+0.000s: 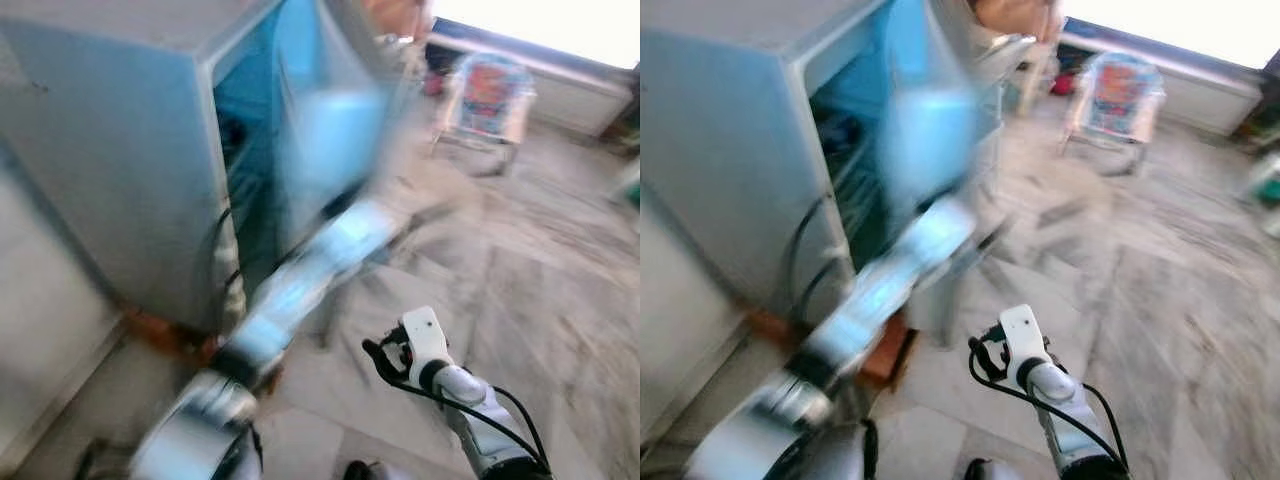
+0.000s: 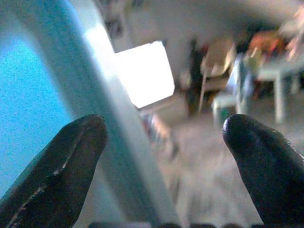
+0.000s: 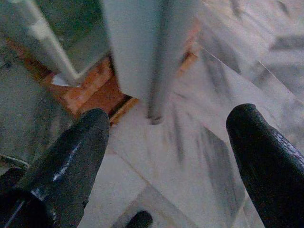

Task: Restocking fridge

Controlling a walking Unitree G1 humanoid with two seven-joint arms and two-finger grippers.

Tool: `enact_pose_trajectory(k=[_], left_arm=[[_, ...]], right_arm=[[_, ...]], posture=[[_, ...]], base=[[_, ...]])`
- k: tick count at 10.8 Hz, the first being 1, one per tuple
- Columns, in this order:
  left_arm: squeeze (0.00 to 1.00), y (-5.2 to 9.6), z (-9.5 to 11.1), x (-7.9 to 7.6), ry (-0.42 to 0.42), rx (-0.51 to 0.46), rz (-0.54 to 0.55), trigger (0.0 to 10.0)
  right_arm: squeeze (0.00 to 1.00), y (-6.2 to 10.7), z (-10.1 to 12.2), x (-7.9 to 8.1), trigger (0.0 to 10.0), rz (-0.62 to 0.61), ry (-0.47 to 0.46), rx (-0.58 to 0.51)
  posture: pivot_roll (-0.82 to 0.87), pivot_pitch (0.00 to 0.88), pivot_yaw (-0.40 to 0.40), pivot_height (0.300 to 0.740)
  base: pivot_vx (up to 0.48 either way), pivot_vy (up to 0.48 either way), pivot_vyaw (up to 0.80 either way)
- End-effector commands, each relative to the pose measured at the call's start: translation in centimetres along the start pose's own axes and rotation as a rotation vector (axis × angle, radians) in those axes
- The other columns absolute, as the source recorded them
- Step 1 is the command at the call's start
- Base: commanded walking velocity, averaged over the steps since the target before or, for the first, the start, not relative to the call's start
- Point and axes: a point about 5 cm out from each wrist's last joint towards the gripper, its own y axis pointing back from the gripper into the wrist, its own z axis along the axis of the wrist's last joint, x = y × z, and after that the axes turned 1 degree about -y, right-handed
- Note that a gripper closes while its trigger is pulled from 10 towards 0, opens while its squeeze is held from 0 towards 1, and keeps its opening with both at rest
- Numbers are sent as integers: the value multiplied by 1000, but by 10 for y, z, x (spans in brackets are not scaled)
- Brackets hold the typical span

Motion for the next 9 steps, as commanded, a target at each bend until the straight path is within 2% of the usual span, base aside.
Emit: enact_pose_trajectory(k=[1, 3, 4, 6, 9], left_arm=[[0, 15, -22, 3, 25, 100, 28, 10000], [0, 45, -43, 41, 61, 192, 182, 10000], [0, 64, -55, 51, 50, 240, 236, 10000], [0, 94, -68, 54, 58, 308, 305, 10000], [0, 121, -70, 52, 89, 341, 373, 10000]], right_arm=[[0, 6, -11, -7, 10000, -25, -13, 43], [0, 8, -9, -10, 10000, -37, -8, 15], [0, 5, 10, -13, 10000, -86, 7, -84], [0, 3, 35, -16, 10000, -171, 25, -234], [0, 7, 56, -23, 10000, -257, -34, -367]], posture=[[75, 66, -88, 740], [86, 67, -85, 740], [91, 67, -86, 740], [94, 68, -86, 740], [105, 72, -85, 740]], base=[[0, 0, 0], [0, 0, 0], [0, 0, 0], [0, 0, 0], [0, -460, 0]])
